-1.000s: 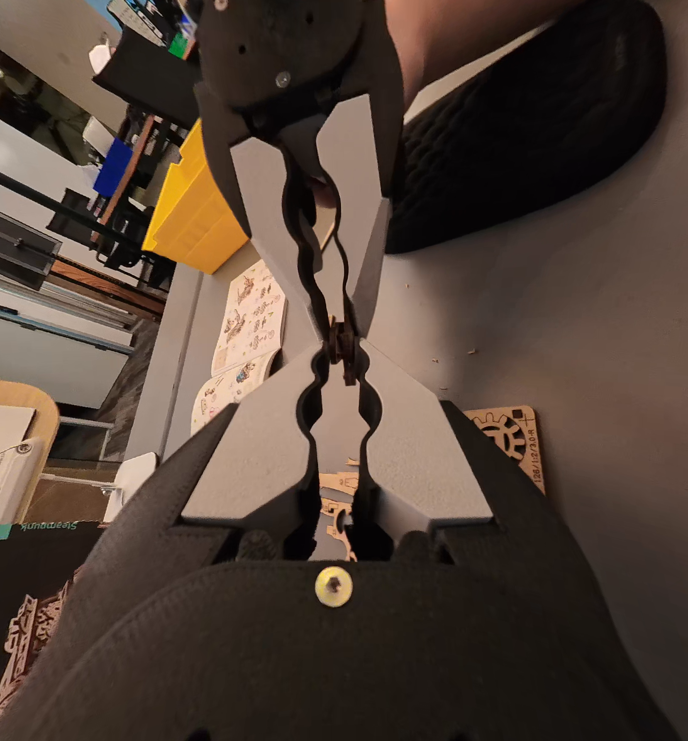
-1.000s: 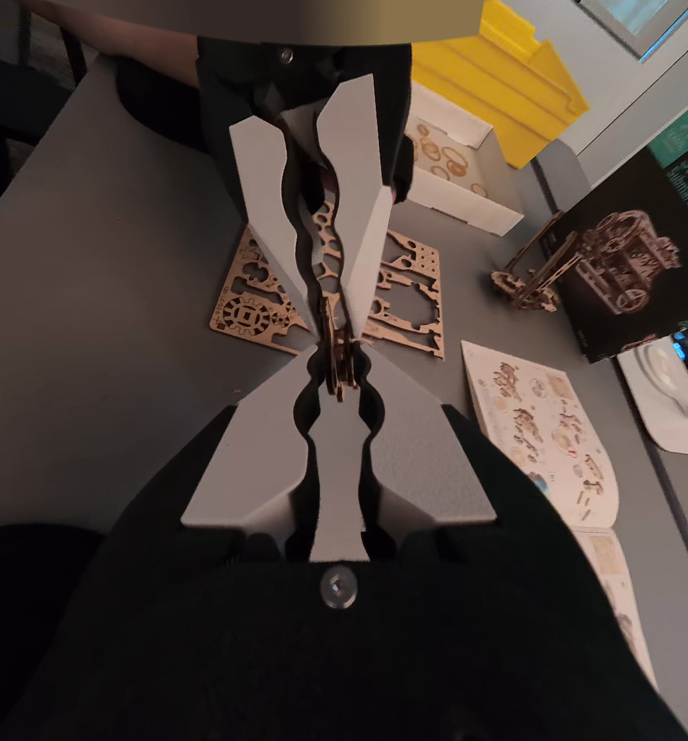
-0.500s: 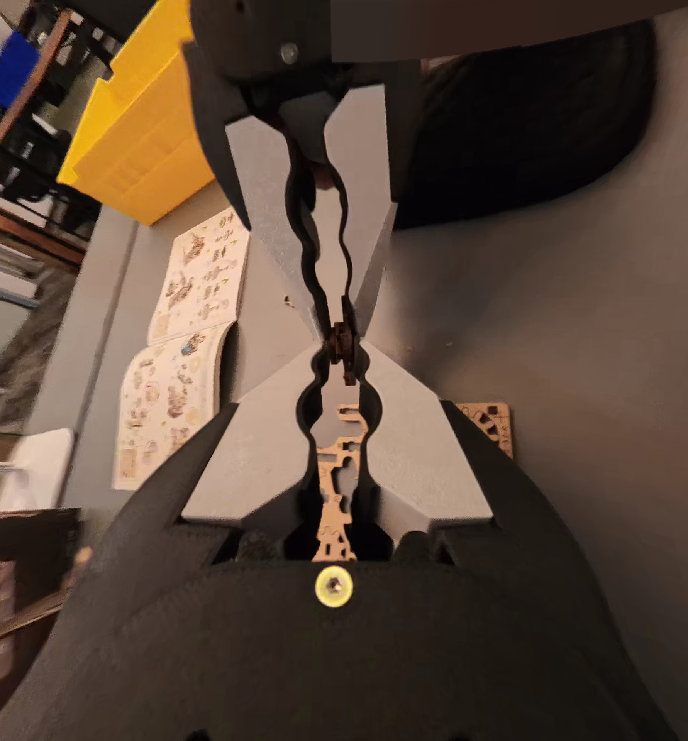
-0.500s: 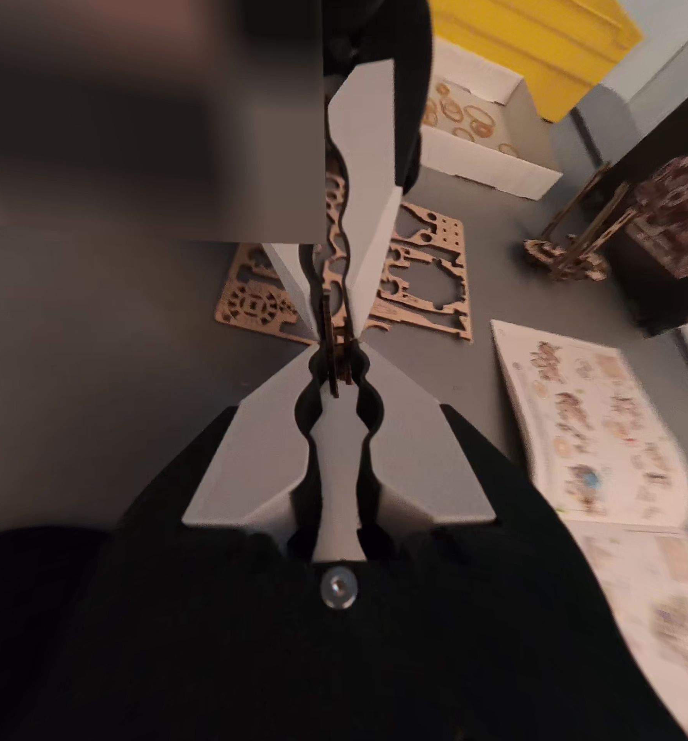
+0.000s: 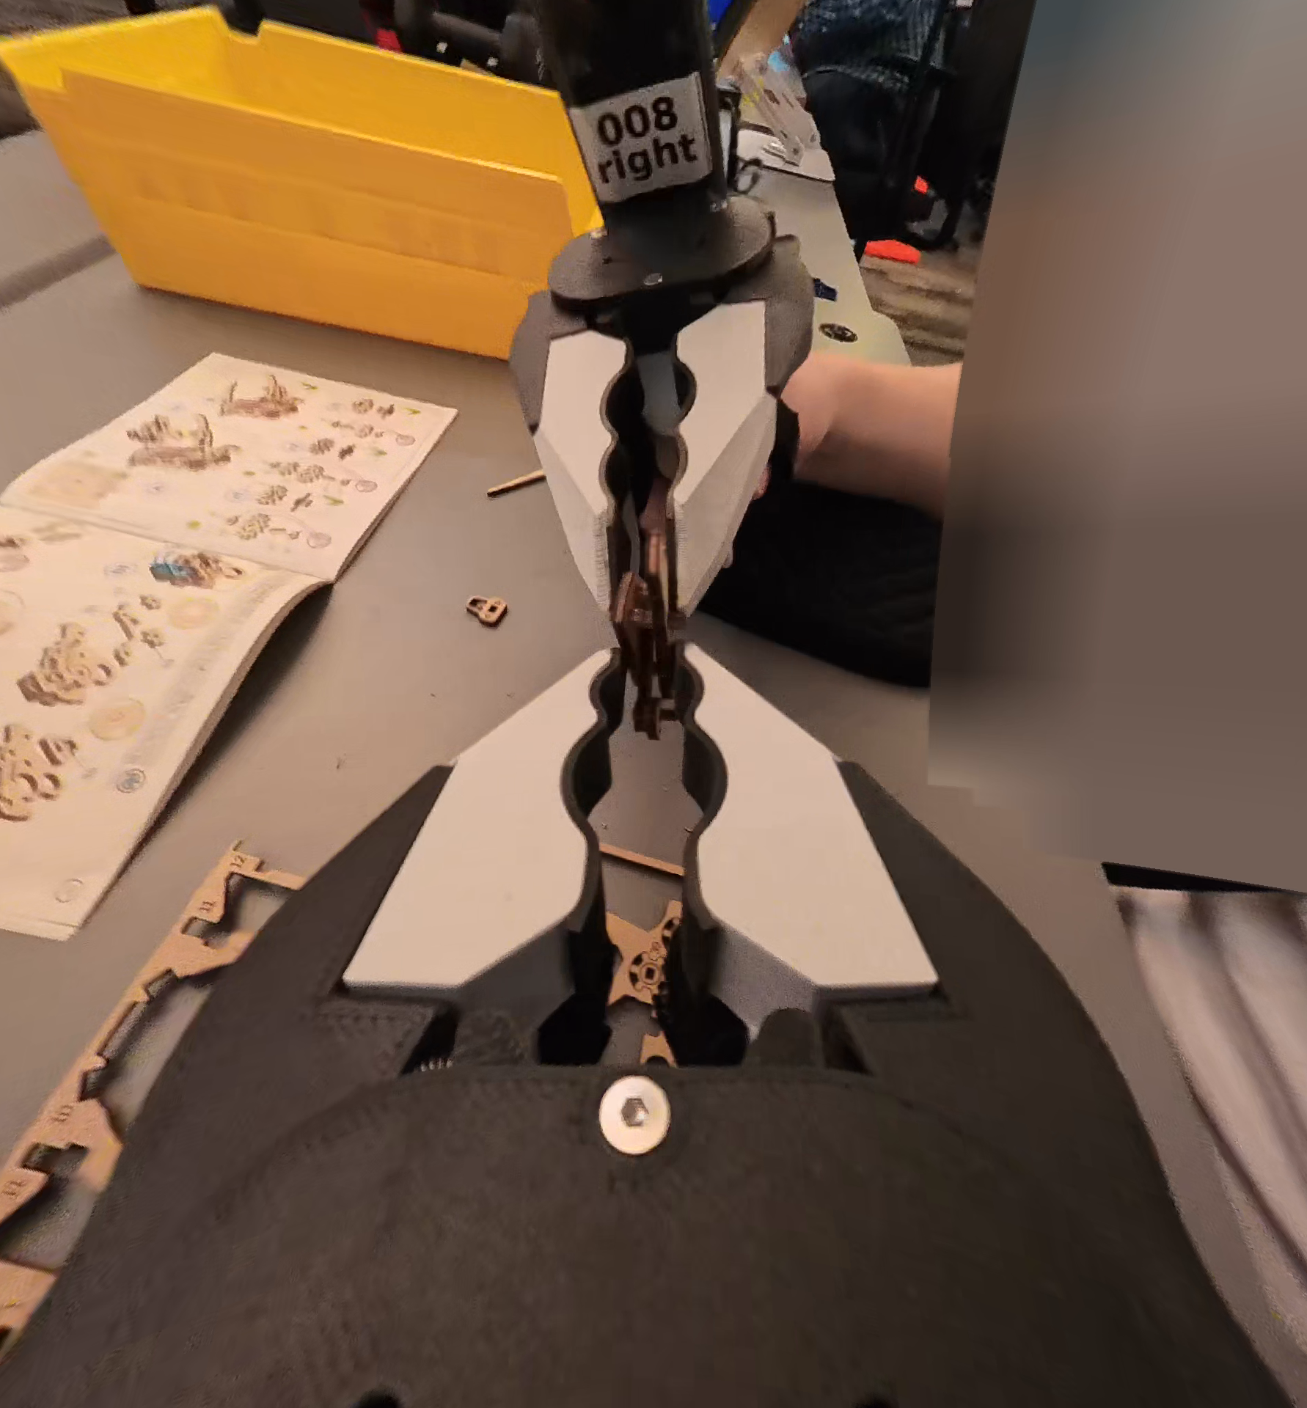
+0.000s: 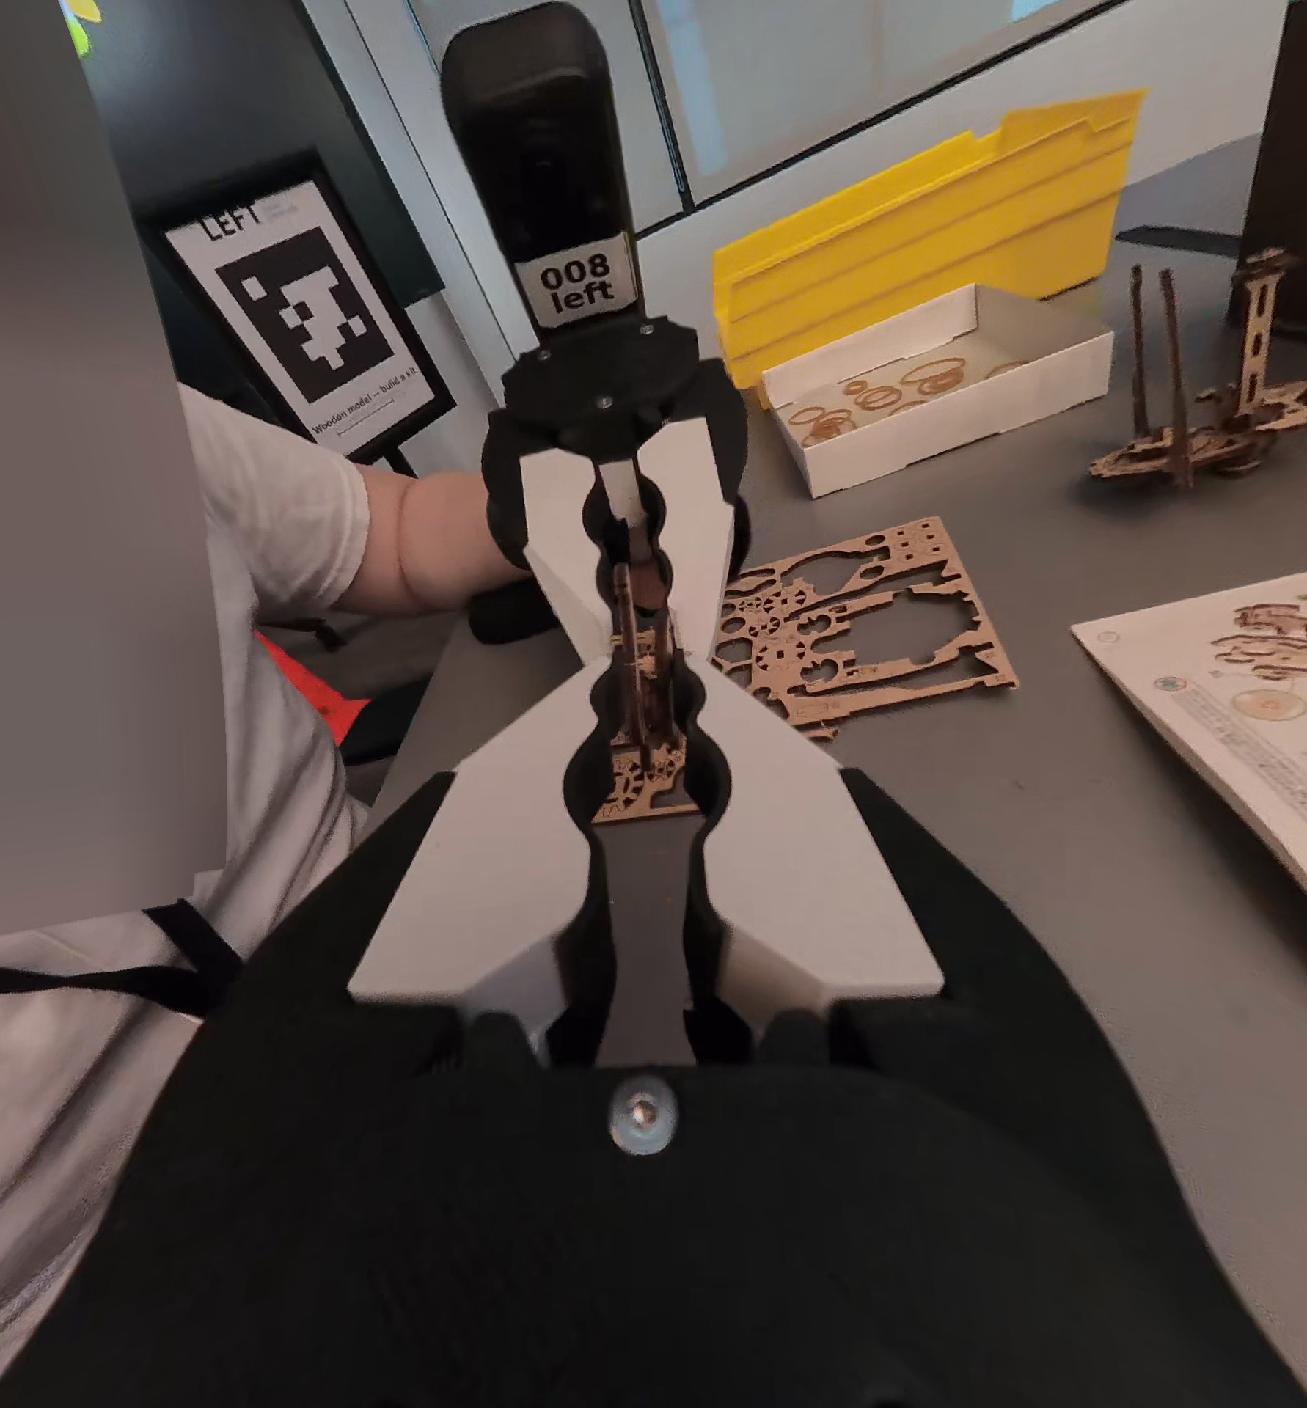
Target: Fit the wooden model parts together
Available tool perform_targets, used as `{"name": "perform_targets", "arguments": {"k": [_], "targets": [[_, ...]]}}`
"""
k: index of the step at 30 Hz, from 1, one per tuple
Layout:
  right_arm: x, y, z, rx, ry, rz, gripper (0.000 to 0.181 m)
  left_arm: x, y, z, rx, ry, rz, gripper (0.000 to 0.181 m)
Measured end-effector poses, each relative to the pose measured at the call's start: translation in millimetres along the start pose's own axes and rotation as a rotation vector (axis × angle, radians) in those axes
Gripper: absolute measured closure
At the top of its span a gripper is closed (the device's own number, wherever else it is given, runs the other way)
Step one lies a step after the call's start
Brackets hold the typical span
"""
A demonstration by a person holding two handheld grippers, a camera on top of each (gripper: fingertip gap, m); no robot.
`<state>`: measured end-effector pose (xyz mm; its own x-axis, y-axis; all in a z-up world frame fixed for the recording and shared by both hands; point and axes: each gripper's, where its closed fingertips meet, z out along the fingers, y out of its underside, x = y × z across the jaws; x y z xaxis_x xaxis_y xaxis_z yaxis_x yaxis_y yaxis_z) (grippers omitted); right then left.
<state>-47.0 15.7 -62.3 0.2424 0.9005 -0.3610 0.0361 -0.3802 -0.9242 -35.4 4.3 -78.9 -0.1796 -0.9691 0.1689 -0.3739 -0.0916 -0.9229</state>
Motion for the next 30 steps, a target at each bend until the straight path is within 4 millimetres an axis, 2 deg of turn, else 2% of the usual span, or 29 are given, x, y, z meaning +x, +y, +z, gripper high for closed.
{"name": "perform_targets", "arguments": {"k": [1, 3, 5, 8, 10, 11, 12, 14, 15, 17, 20, 22, 24, 26, 28, 30], "targets": [[0, 2, 0, -0.009, -0.01, 0.014, 0.173, 0, 1, 0, -0.01, 0.024, -0.05, 0.171], [7, 2, -3, -0.021, 0.006, 0.046, 0.155, 1, 2, -1, -0.015, 0.077, -0.167, 0.171], [13, 2, -10, -0.035, 0.033, 0.036, 0.156, 3, 6, 0, -0.03, 0.122, -0.264, 0.171], [12, 0, -15, -0.031, 0.017, 0.041, 0.156, 7, 15, 6, -0.077, 0.173, -0.355, 0.171], [6, 14, -11, -0.116, -0.021, 0.073, 0.154, 10, 23, 11, -0.122, 0.189, -0.389, 0.171], [5, 26, -10, -0.185, -0.031, 0.079, 0.172, 11, 26, 13, -0.136, 0.196, -0.404, 0.171], [6, 32, -9, -0.219, -0.024, 0.085, 0.18, 8, 31, 15, -0.162, 0.177, -0.411, 0.17], [13, 39, -11, -0.251, 0.009, 0.171, 0.181, -3, 39, 17, -0.206, 0.105, -0.38, 0.165], [18, 43, -13, -0.262, 0.025, 0.248, 0.181, -11, 42, 16, -0.223, 0.052, -0.362, 0.151], [34, 45, -18, -0.246, 0.112, 0.354, 0.181, -27, 49, 11, -0.266, -0.057, -0.297, 0.138], [54, 55, -30, -0.284, 0.269, 0.409, 0.179, -36, 54, 7, -0.308, -0.154, -0.192, 0.145], [60, 62, -34, -0.317, 0.328, 0.446, 0.159, -37, 56, 11, -0.334, -0.18, -0.137, 0.147], [65, 70, -42, -0.397, 0.384, 0.39, 0.158, -37, 59, 16, -0.373, -0.198, -0.084, 0.149], [70, 68, -52, -0.458, 0.441, 0.261, 0.159, -40, 58, 18, -0.389, -0.233, -0.023, 0.151], [68, 60, -53, -0.507, 0.422, 0.014, 0.162, -38, 53, 20, -0.368, -0.225, -0.003, 0.153], [64, 59, -46, -0.518, 0.379, -0.197, 0.158, -36, 48, 23, -0.343, -0.196, -0.014, 0.149]]}}
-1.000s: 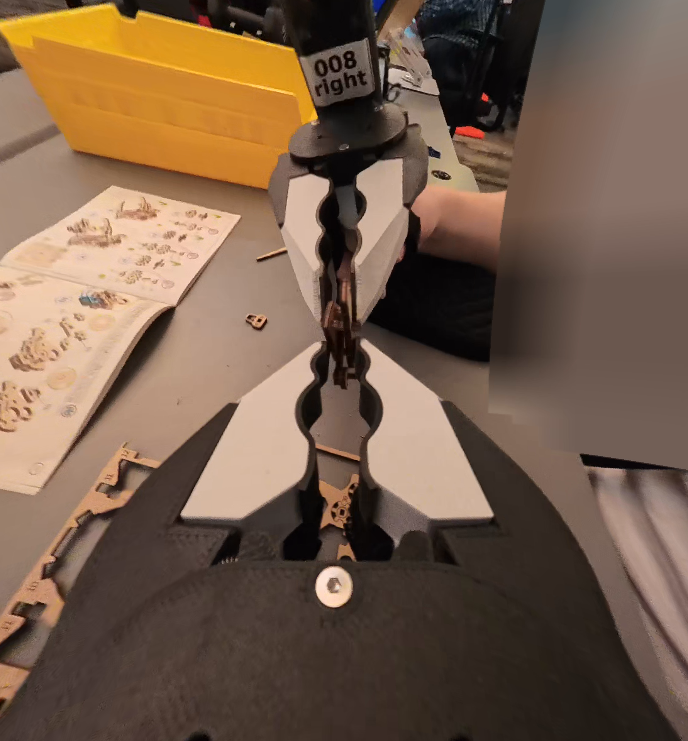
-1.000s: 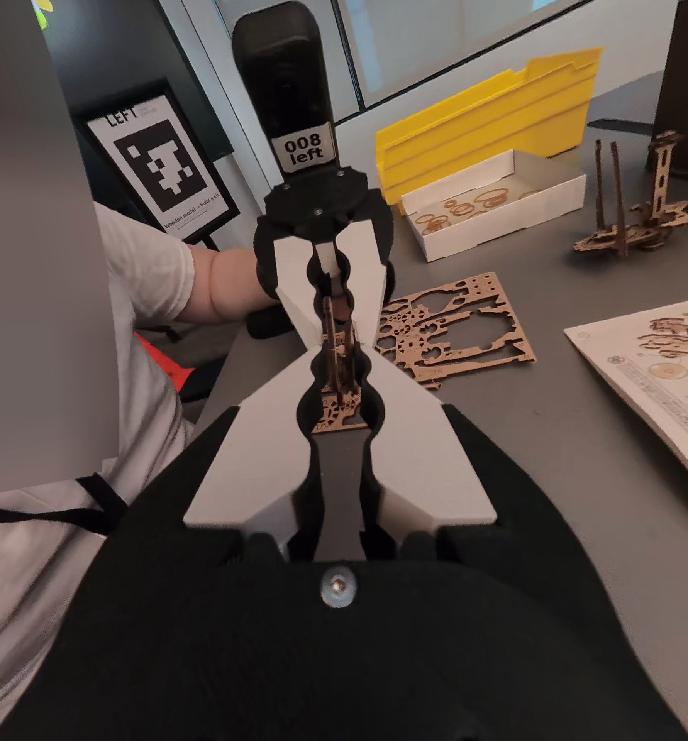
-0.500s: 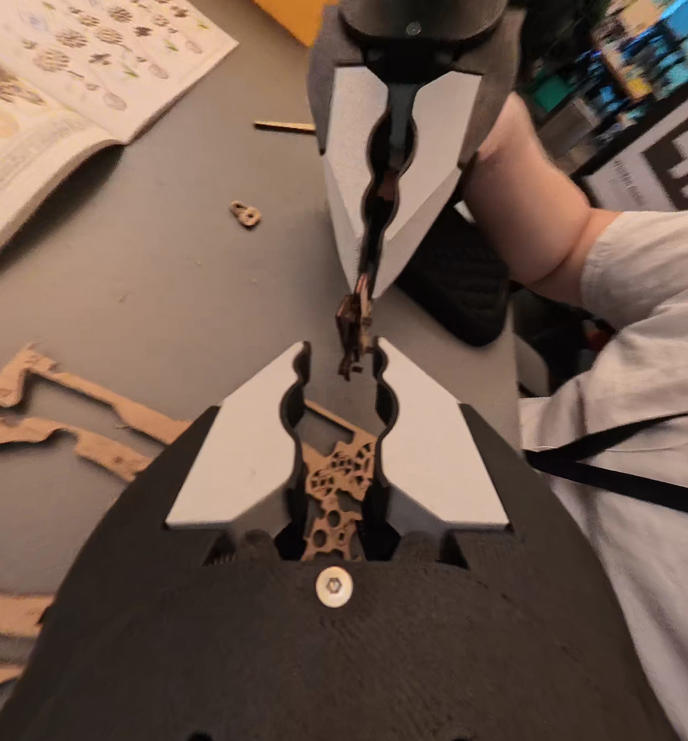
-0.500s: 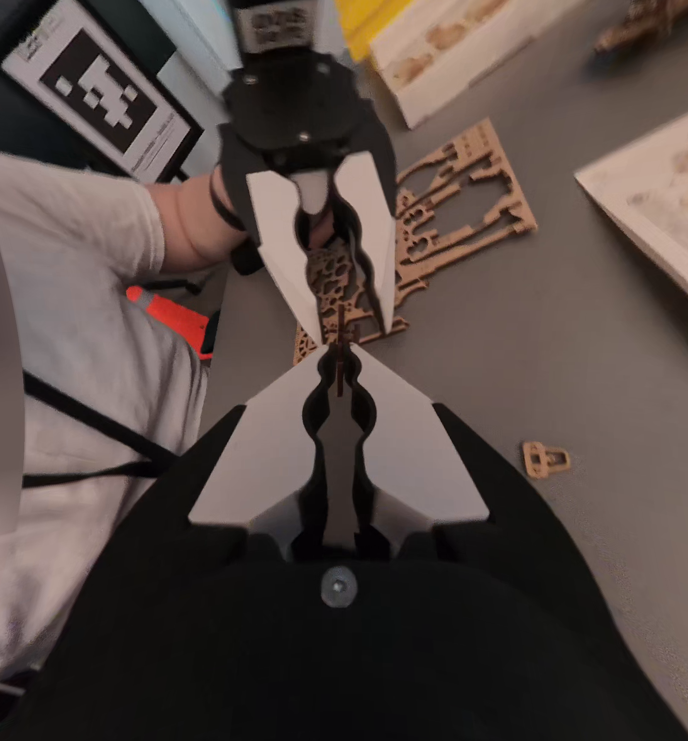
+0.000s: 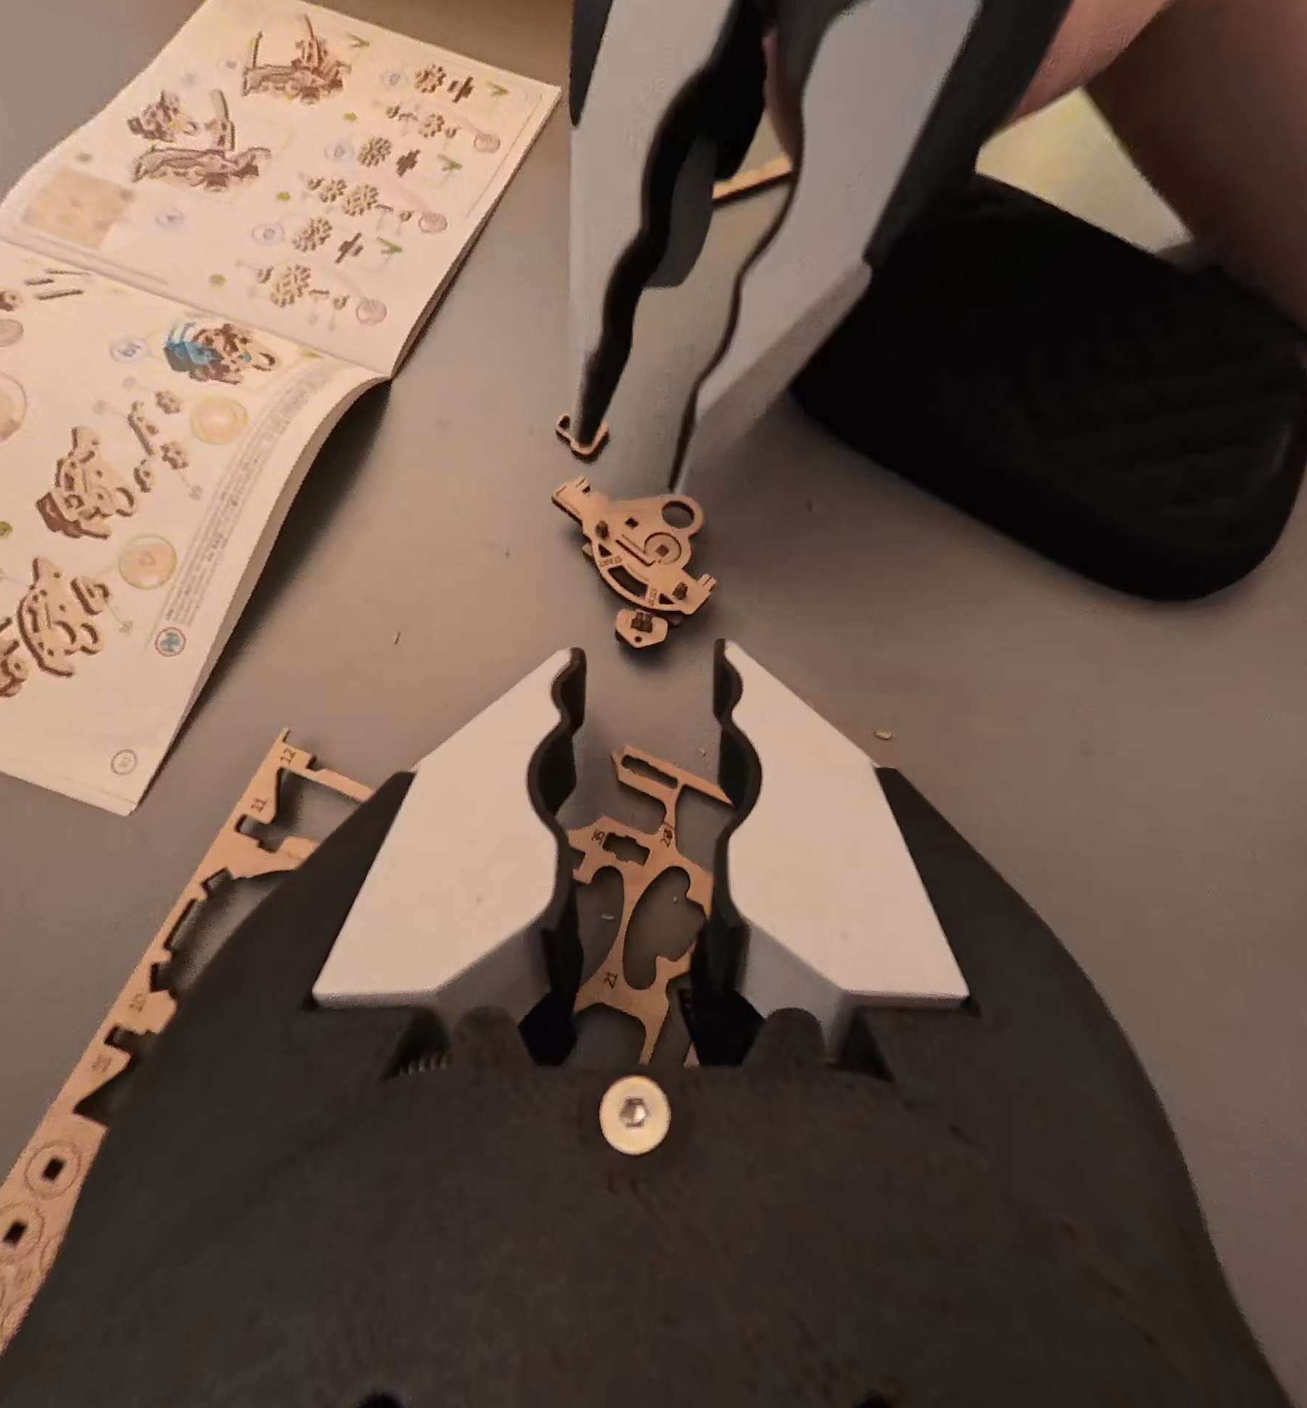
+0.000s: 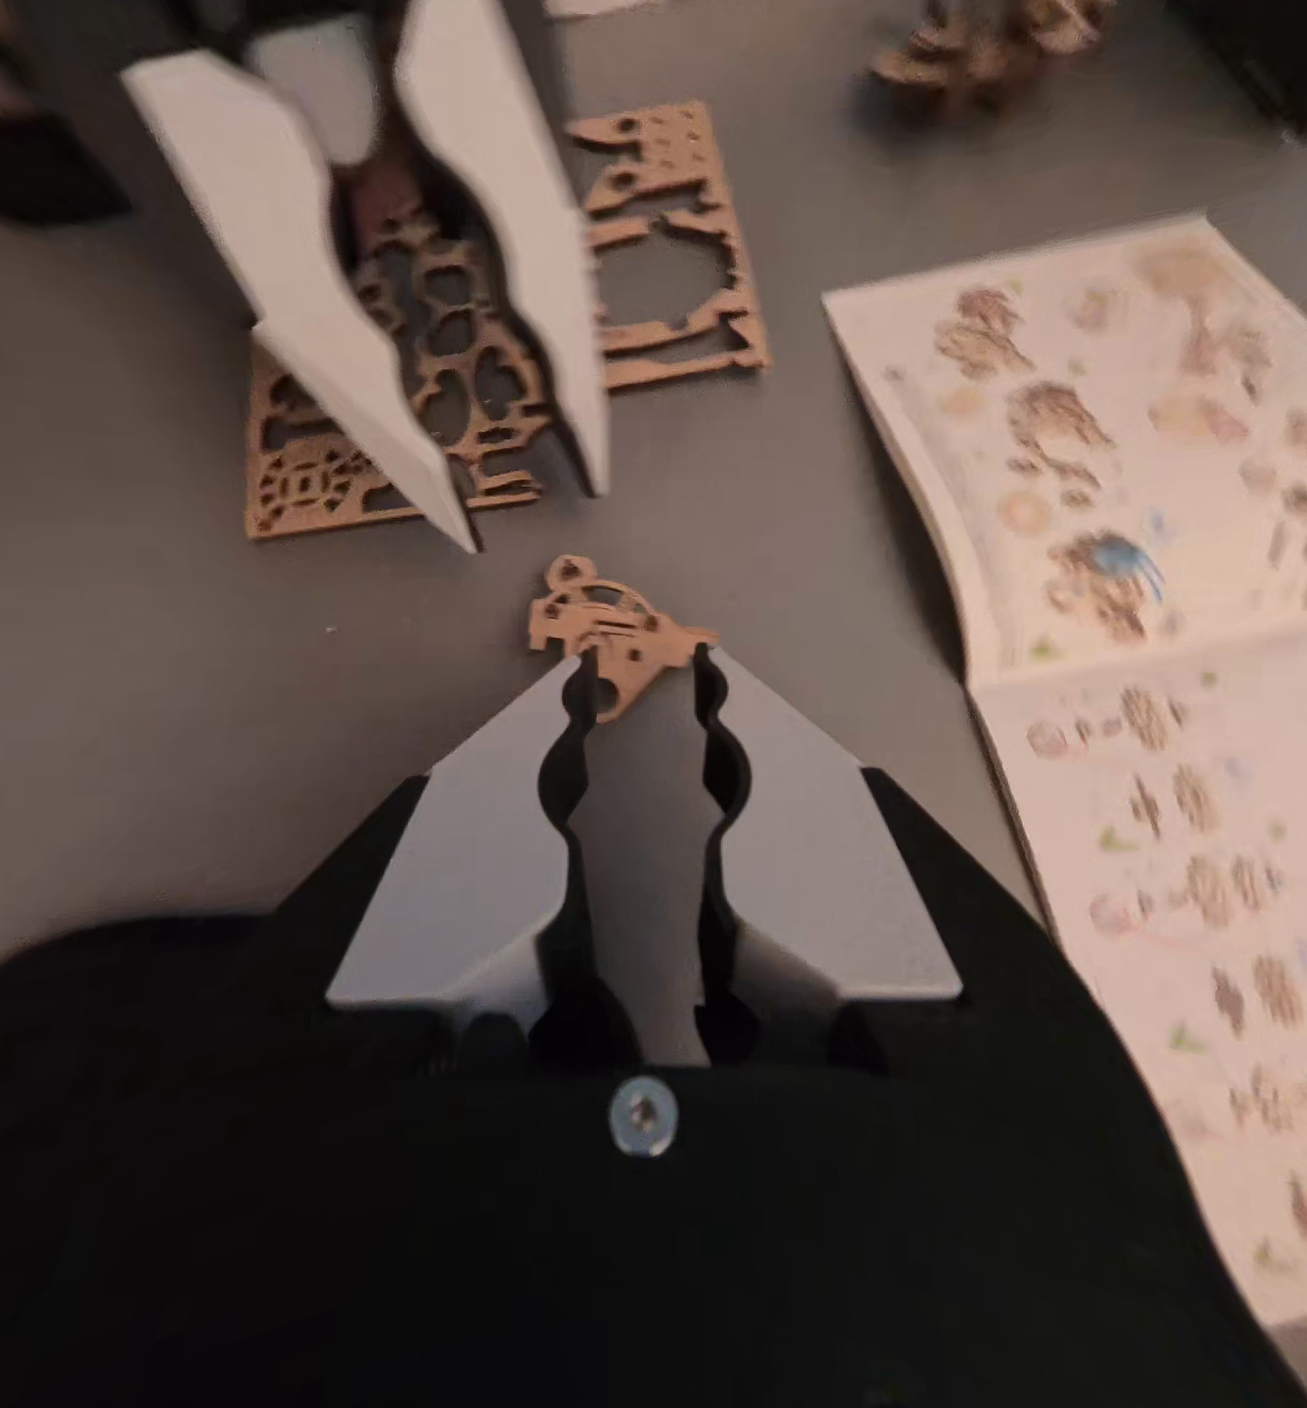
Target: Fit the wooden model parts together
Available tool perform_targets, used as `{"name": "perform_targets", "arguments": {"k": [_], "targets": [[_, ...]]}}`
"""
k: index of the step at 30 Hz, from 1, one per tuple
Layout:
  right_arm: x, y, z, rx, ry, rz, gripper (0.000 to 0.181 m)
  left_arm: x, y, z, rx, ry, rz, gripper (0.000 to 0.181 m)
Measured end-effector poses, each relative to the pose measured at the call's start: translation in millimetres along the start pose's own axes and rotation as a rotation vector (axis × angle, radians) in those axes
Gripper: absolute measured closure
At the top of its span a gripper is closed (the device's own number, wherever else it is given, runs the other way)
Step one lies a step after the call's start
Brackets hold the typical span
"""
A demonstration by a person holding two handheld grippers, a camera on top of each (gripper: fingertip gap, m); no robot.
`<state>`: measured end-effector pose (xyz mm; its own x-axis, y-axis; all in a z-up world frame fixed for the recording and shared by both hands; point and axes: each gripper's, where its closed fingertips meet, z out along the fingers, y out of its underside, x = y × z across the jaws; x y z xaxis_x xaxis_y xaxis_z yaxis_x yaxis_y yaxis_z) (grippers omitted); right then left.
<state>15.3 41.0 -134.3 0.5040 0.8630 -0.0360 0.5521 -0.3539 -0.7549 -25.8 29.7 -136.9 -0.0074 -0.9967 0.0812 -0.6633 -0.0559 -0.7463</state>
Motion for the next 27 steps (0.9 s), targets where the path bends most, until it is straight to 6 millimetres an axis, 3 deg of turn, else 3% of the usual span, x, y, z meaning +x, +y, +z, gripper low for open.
{"name": "perform_targets", "arguments": {"k": [1, 3, 7, 14, 16, 18, 20, 24, 27], "targets": [[-8, 1, 4, -0.005, -0.03, -0.067, 0.16, 1, -1, 1, -0.003, 0.014, 0.0, 0.145], [-4, 5, 11, -0.049, 0.03, -0.12, 0.166, 0, 0, 6, -0.02, 0.003, 0.017, 0.142], [-11, 2, 17, -0.059, 0.003, 0.006, 0.168, -2, -4, 12, -0.014, -0.072, 0.124, 0.145], [0, -5, 4, -0.126, 0.101, -0.021, 0.17, -1, -8, 19, -0.026, -0.06, 0.226, 0.14], [-1, -15, 1, -0.093, 0.056, -0.055, 0.171, -2, -13, 15, -0.009, -0.035, 0.257, 0.15], [-16, -15, -2, -0.104, -0.052, -0.208, 0.172, 0, -19, 12, 0.02, 0.001, 0.278, 0.158], [-8, -11, -2, -0.135, -0.016, -0.34, 0.176, 1, -22, 11, 0.045, 0.041, 0.271, 0.167], [-9, -16, 4, -0.133, -0.088, -0.343, 0.174, -5, -18, 18, -0.011, 0.072, 0.204, 0.178], [-2, -1, 15, -0.202, -0.1, -0.343, 0.174, -14, -12, 24, -0.064, 0.041, 0.223, 0.18]]}}
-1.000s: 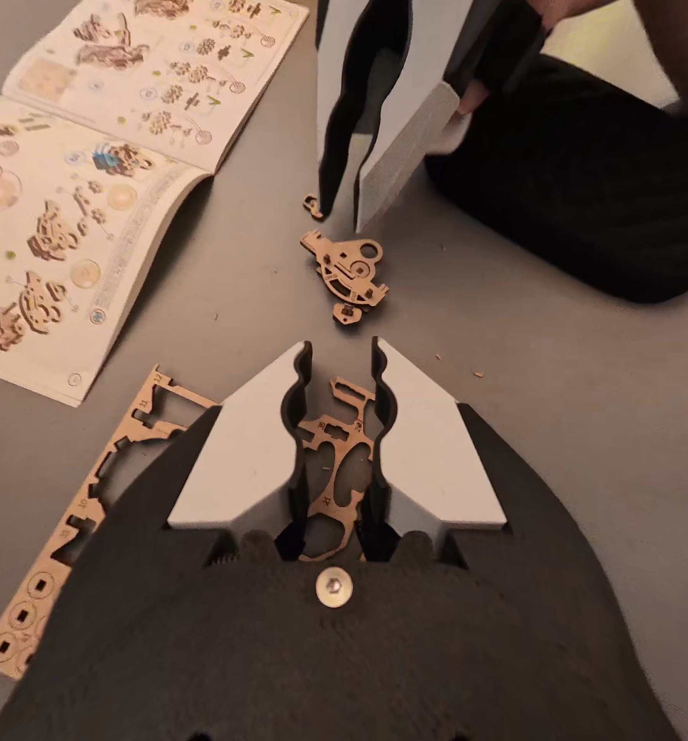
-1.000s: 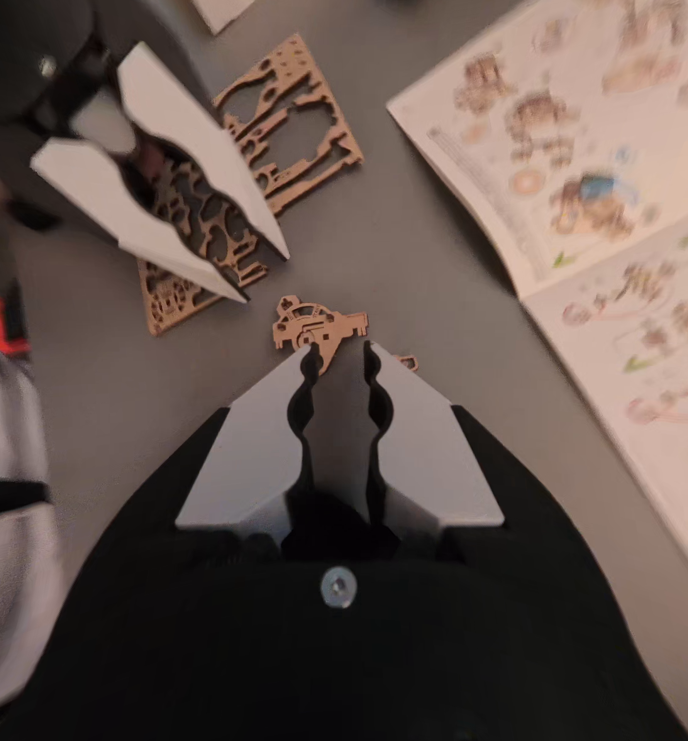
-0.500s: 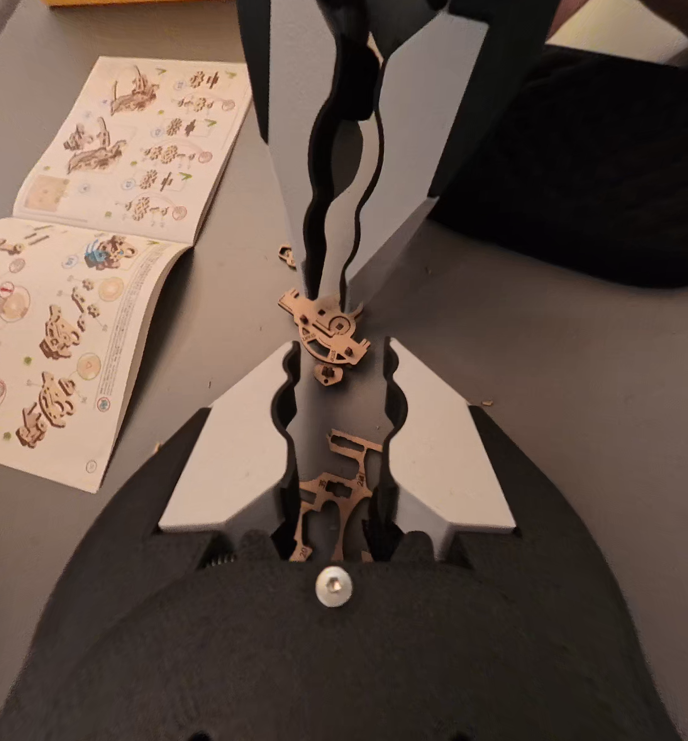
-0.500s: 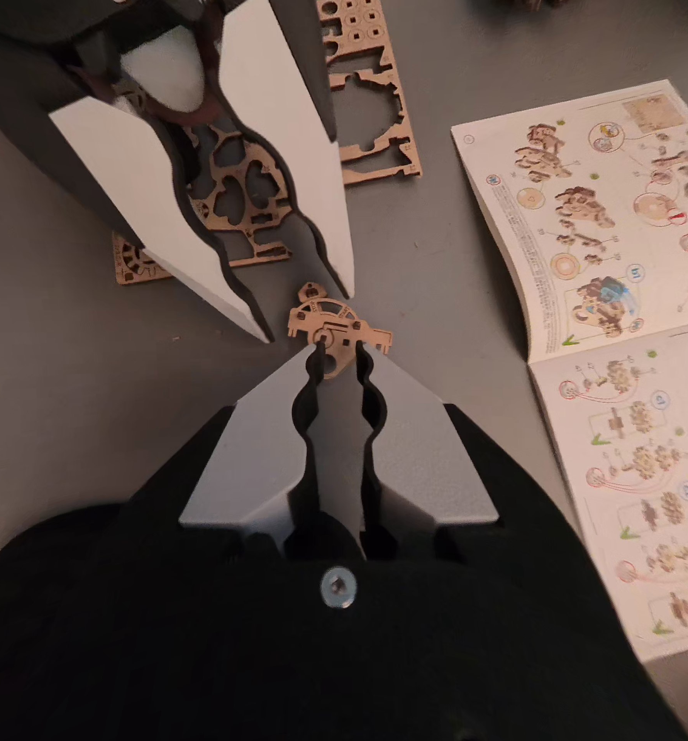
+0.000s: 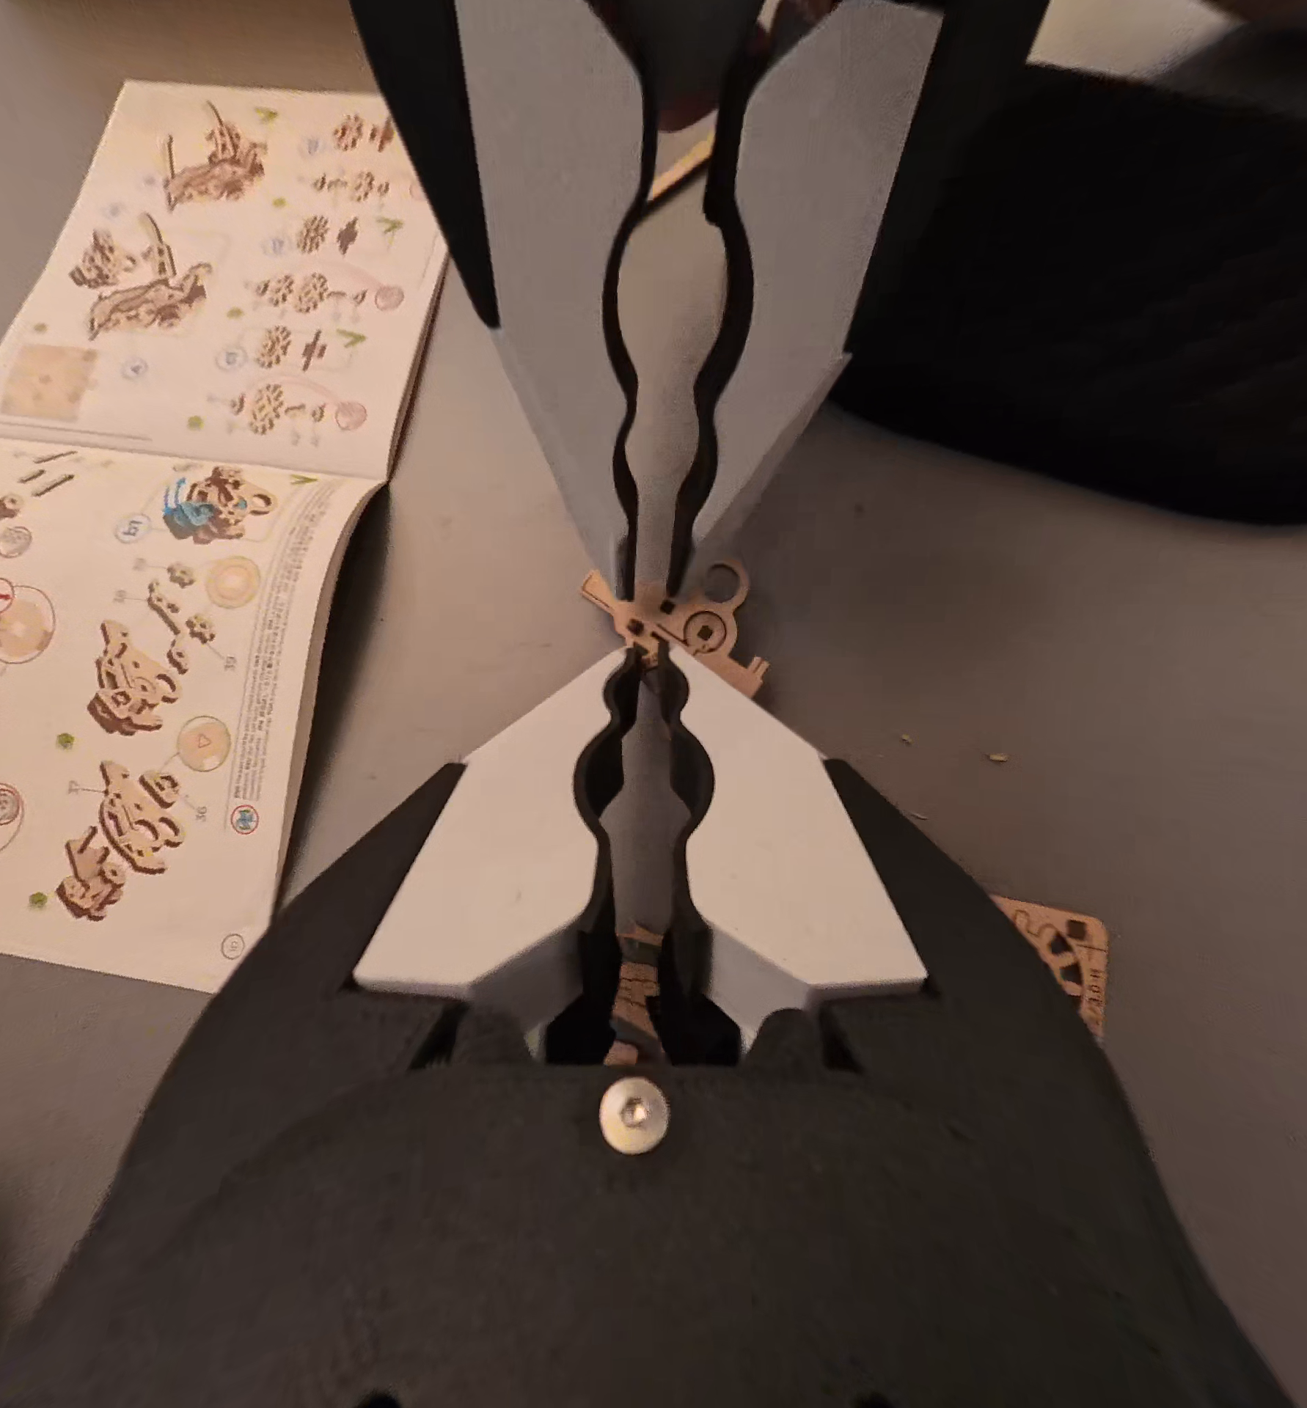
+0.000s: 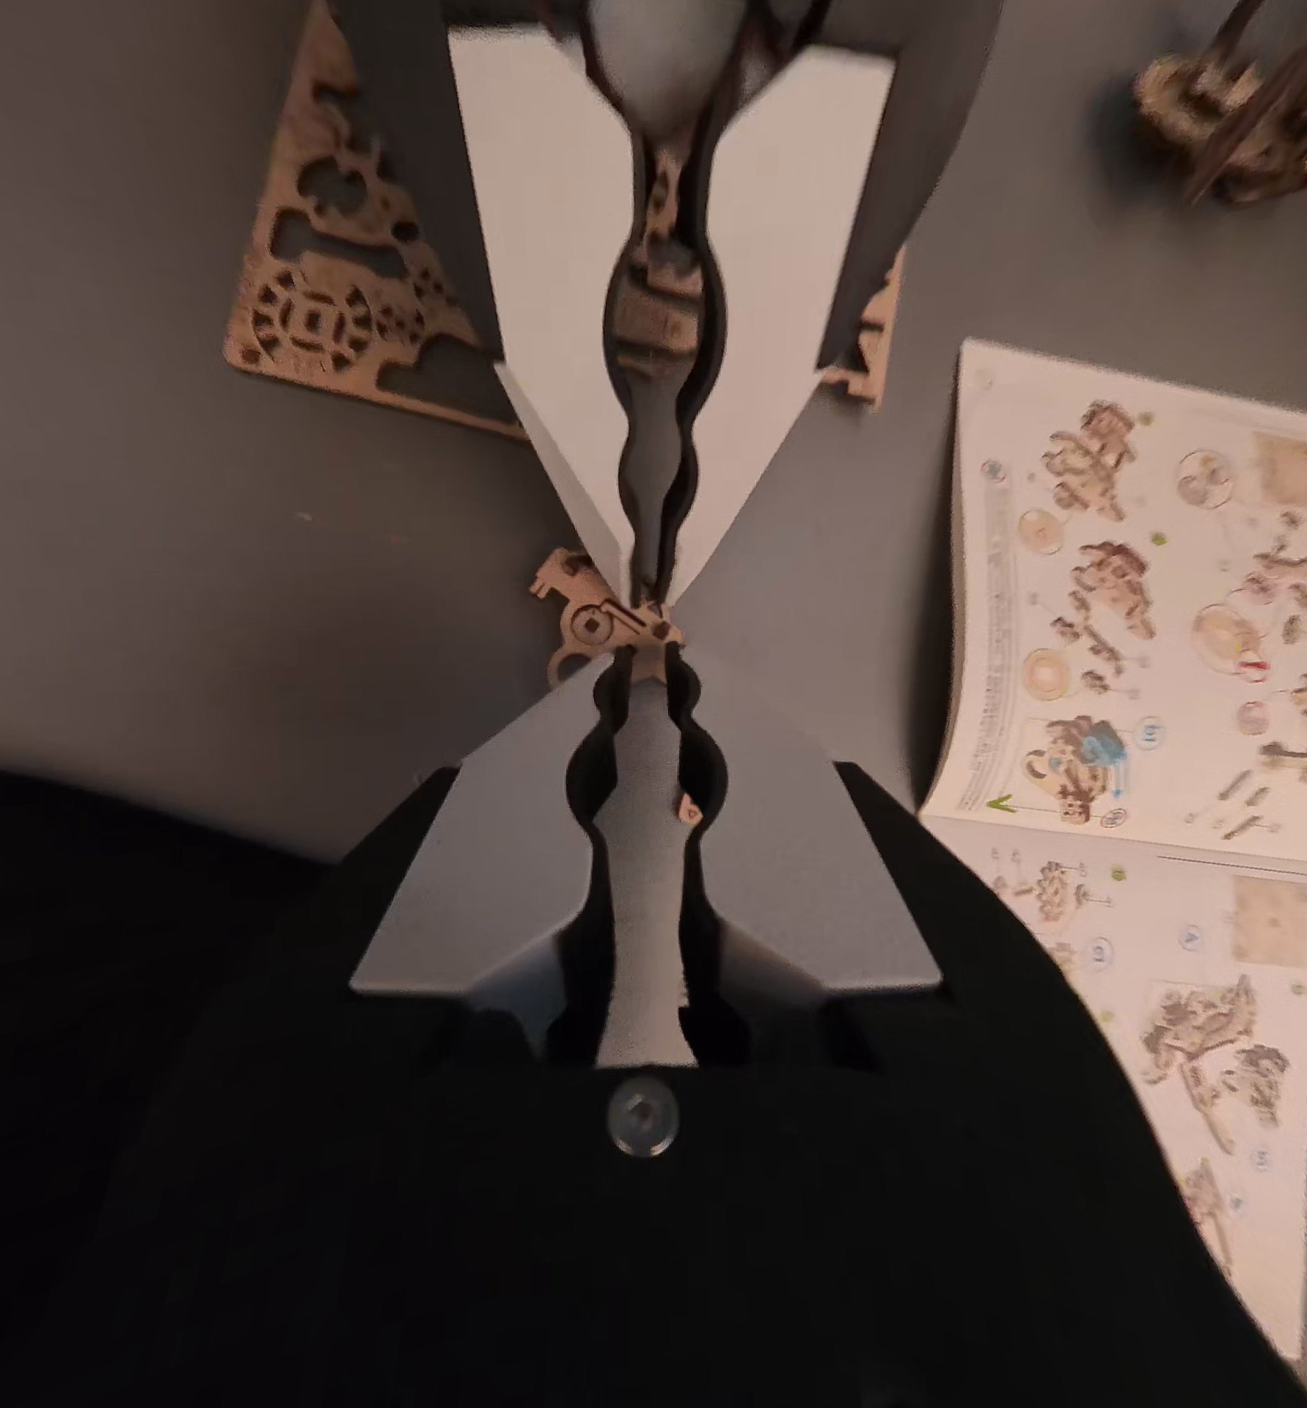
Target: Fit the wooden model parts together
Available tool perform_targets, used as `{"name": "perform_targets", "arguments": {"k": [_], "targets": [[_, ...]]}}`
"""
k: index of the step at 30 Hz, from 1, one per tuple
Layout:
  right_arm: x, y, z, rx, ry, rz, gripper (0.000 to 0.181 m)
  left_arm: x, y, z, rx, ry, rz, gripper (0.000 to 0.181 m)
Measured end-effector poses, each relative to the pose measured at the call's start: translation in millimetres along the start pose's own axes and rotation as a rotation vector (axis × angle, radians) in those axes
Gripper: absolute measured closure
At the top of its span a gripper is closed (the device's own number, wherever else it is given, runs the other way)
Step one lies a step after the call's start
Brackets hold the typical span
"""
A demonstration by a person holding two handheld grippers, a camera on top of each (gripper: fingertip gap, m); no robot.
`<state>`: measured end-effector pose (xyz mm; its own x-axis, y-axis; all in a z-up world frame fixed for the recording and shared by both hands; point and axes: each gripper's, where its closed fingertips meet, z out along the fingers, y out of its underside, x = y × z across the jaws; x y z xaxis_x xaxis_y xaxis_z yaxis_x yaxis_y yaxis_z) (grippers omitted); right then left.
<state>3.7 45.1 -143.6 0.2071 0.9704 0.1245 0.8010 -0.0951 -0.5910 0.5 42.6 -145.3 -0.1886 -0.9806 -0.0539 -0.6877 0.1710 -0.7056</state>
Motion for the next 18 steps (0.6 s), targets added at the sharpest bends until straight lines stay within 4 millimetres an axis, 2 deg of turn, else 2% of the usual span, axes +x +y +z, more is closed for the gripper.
{"name": "perform_targets", "arguments": {"k": [2, 7, 12, 15, 18], "targets": [[-2, 0, 4, 0.028, -0.02, 0.021, 0.175, 4, -5, 0, 0.032, 0.035, -0.014, 0.181], [-3, 0, 4, 0.071, -0.032, 0.054, 0.175, 6, -4, 2, 0.01, 0.037, 0.016, 0.179], [-2, -5, -9, 0.11, -0.007, 0.043, 0.177, 5, -4, 5, 0.019, -0.009, 0.073, 0.181], [-3, 7, 0, 0.048, -0.024, 0.078, 0.174, 7, -6, 5, 0.032, 0.005, 0.065, 0.181], [-4, -10, -13, 0.136, -0.035, 0.117, 0.173, 6, -4, 5, 0.018, -0.007, 0.075, 0.181]]}}
